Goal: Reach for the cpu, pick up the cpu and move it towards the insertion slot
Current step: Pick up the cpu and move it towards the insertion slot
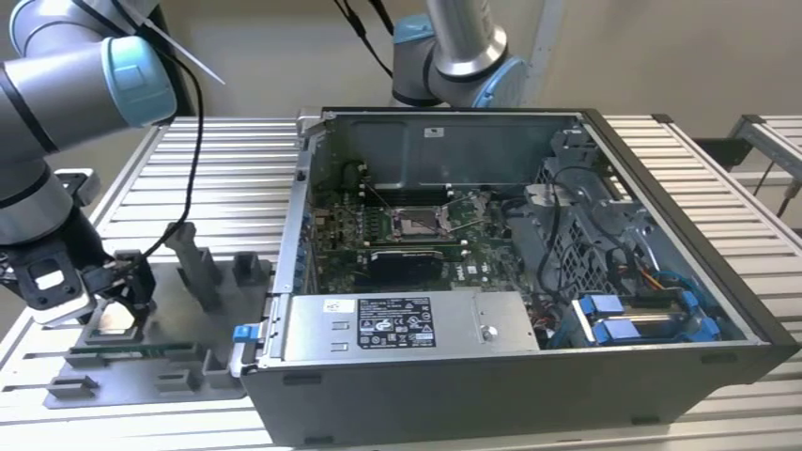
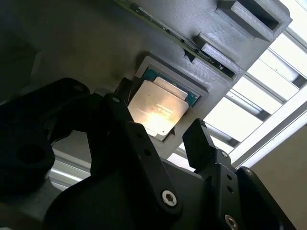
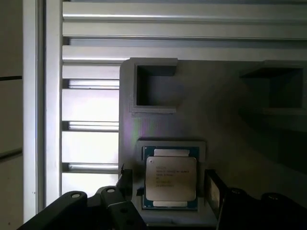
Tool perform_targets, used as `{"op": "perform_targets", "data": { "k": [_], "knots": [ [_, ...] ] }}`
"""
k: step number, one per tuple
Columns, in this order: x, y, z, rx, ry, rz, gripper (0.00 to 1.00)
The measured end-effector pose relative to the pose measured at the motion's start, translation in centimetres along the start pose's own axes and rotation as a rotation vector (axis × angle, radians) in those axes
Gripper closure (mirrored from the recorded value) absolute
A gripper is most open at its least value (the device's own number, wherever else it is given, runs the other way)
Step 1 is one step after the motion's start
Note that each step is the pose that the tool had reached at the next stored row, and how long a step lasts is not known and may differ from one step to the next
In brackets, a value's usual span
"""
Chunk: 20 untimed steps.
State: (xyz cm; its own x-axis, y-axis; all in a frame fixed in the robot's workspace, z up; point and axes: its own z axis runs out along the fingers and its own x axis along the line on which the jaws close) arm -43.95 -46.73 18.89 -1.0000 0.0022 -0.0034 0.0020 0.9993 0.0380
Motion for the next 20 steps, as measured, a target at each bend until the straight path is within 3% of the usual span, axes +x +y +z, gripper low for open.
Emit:
{"op": "perform_targets", "data": {
  "k": [17,18,20],
  "knots": [
    [-0.04,-0.01,0.23,0.0000,-0.0006,0.000,0.00],
    [-0.04,-0.01,0.23,0.0001,-0.0005,0.000,1.00],
    [-0.04,-0.01,0.23,0.0001,-0.0004,0.000,1.00]
  ]
}}
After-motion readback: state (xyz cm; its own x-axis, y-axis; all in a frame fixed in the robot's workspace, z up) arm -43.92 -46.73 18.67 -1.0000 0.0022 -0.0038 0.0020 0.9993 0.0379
